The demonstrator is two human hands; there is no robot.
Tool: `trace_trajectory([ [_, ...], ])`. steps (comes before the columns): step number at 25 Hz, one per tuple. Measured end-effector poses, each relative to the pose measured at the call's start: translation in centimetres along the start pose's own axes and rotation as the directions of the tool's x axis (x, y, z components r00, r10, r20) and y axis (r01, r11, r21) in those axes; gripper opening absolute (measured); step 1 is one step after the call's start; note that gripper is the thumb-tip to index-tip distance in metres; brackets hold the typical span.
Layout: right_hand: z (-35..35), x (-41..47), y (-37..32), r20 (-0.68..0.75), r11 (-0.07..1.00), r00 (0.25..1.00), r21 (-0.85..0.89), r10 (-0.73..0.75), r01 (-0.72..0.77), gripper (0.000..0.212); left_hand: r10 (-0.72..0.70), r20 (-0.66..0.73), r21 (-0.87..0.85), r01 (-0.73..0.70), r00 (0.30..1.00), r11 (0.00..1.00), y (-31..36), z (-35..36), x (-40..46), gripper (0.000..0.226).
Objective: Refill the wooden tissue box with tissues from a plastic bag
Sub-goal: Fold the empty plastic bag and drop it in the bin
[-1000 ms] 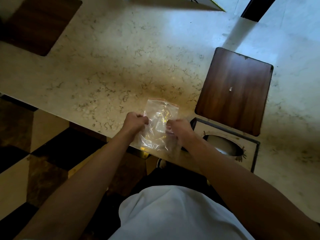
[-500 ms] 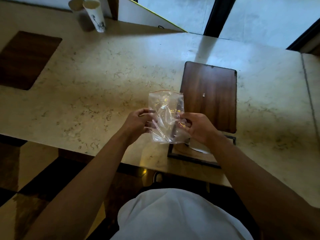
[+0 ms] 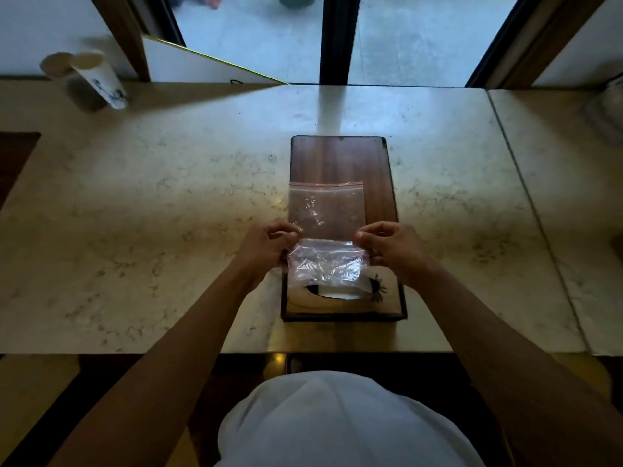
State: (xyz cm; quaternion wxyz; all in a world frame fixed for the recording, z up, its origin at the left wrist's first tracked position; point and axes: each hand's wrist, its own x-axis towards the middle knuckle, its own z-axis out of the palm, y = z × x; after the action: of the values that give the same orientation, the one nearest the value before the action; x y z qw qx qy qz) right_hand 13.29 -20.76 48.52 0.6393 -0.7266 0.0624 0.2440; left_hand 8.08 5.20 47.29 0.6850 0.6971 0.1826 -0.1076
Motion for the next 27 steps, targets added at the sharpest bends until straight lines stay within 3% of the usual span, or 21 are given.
trace_trajectory([
  [7, -1.0, -0.5, -0.4, 0.017, 0.982, 0.99, 0.136, -0.138, 0.135, 0.02, -0.054, 0.121, -0.304, 0.089, 0.991, 0.949, 1.0, 1.3, 0.2, 0.039],
  [11, -0.9, -0.1, -0.5, -0.006, 0.981, 0.997, 0.182, -0.073, 0.073, 0.031, -0.074, 0.079, -0.298, 0.094, 0.994, 0.95, 1.7, 1.6, 0.3, 0.035],
  [15, -1.1, 0.2, -0.2, 0.04, 0.969, 0.999, 0.244, 0.016, -0.025, 0.031, -0.094, 0.127, -0.38, 0.136, 0.987, 0.915, 1.8, 1.5, 0.1, 0.04],
  [18, -0.8, 0.1, 0.0, 0.068, 0.944, 0.997, 0.324, 0.046, -0.065, 0.026, -0.054, 0.07, -0.251, 0.07, 0.996, 0.965, 1.8, 1.7, 0.2, 0.025],
  [19, -0.7, 0.1, 0.2, 0.061, 0.95, 0.998, 0.308, 0.031, -0.048, 0.034, -0.04, 0.081, -0.239, 0.058, 0.996, 0.969, 1.9, 1.8, 0.3, 0.034],
  [22, -0.5, -0.1, 0.5, 0.002, 0.98, 0.999, 0.197, -0.032, 0.031, 0.068, -0.082, 0.133, -0.294, 0.119, 0.988, 0.949, 1.6, 2.3, 0.5, 0.089],
  [23, -0.4, -0.2, 0.6, -0.016, 0.98, 0.999, 0.194, -0.047, 0.049, 0.072, -0.114, 0.158, -0.309, 0.159, 0.981, 0.938, 1.4, 2.4, 0.4, 0.092],
  [27, -0.2, -0.7, 0.8, -0.062, 0.97, 0.996, 0.232, -0.058, 0.07, 0.066, -0.216, 0.286, -0.212, 0.282, 0.933, 0.936, 0.6, 2.8, -0.1, 0.035],
])
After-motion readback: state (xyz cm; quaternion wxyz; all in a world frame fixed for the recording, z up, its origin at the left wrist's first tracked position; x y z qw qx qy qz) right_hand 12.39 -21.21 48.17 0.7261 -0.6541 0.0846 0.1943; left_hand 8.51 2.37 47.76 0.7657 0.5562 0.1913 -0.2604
